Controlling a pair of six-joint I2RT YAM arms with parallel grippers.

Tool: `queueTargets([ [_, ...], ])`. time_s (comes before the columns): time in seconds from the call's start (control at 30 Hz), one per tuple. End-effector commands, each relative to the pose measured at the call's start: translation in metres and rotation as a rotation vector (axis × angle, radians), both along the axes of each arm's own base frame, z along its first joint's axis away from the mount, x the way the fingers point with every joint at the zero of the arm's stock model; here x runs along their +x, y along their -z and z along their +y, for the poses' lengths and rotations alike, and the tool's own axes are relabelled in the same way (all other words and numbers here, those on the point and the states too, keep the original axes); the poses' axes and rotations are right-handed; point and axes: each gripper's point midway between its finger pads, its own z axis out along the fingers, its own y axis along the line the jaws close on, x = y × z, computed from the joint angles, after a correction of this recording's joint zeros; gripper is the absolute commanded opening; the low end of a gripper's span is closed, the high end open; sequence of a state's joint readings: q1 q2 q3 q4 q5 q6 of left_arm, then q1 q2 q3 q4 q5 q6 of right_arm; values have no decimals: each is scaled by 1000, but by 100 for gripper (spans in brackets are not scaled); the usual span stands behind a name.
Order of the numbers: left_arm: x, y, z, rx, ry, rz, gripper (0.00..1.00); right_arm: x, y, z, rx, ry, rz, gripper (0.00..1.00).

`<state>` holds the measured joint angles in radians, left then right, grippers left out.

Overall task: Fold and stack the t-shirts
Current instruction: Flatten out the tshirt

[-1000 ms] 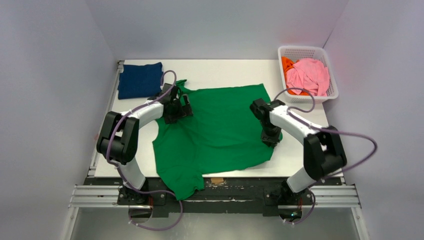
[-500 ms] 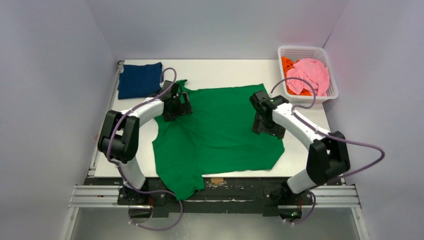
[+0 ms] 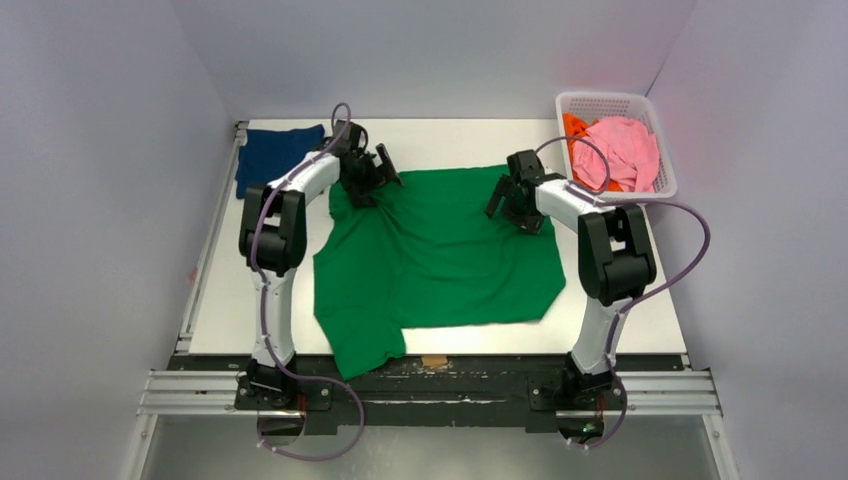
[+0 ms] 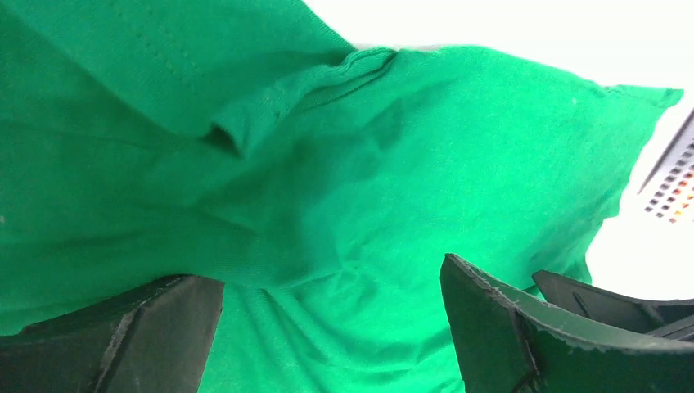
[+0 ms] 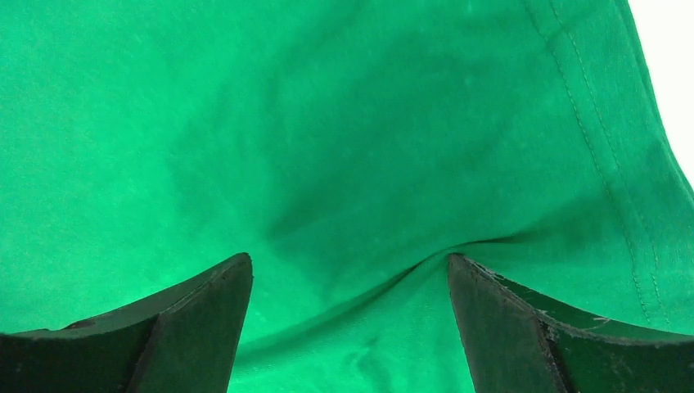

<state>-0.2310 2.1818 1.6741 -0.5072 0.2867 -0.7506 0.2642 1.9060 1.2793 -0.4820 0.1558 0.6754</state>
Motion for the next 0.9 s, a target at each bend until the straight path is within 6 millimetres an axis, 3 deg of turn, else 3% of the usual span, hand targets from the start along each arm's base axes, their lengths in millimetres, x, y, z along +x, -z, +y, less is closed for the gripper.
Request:
queueTargets([
  [0.0, 30, 8, -18, -91, -15, 73, 100, 43, 19, -7, 119, 88, -58, 86],
  [0.17, 88, 0, -40, -191, -18, 23, 100, 84, 28, -16, 188, 121, -92, 85],
  [0.27, 129, -13, -33, -255, -73, -86, 100, 114, 18, -12, 202, 87, -137, 85],
  [0.33, 146, -31, -21, -282, -94, -157, 100, 133, -4, -13, 193, 75, -184, 85],
  [0.43, 144, -87, -3, -236, -59, -268, 100, 136, -47, -13, 188, 41, -250, 85],
  [0.47, 137, -113, 2, -187, -37, -321, 100, 131, -70, -17, 175, 41, -292, 85],
  [0.57, 92, -178, 12, -42, 22, -442, 100, 98, -106, -35, 115, 72, -356, 86],
  [0.67, 14, -201, 20, 73, 55, -475, 100, 46, -110, -43, 127, 125, -348, 86],
  [0.73, -37, -185, 29, 140, 44, -455, 100, 7, -105, -56, 108, 201, -320, 85],
  [0.83, -109, -140, 44, 231, 8, -388, 100, -45, -93, -74, 62, 273, -287, 85],
  [0.87, -133, -119, 48, 244, -1, -338, 100, -62, -80, -77, 53, 282, -260, 84],
])
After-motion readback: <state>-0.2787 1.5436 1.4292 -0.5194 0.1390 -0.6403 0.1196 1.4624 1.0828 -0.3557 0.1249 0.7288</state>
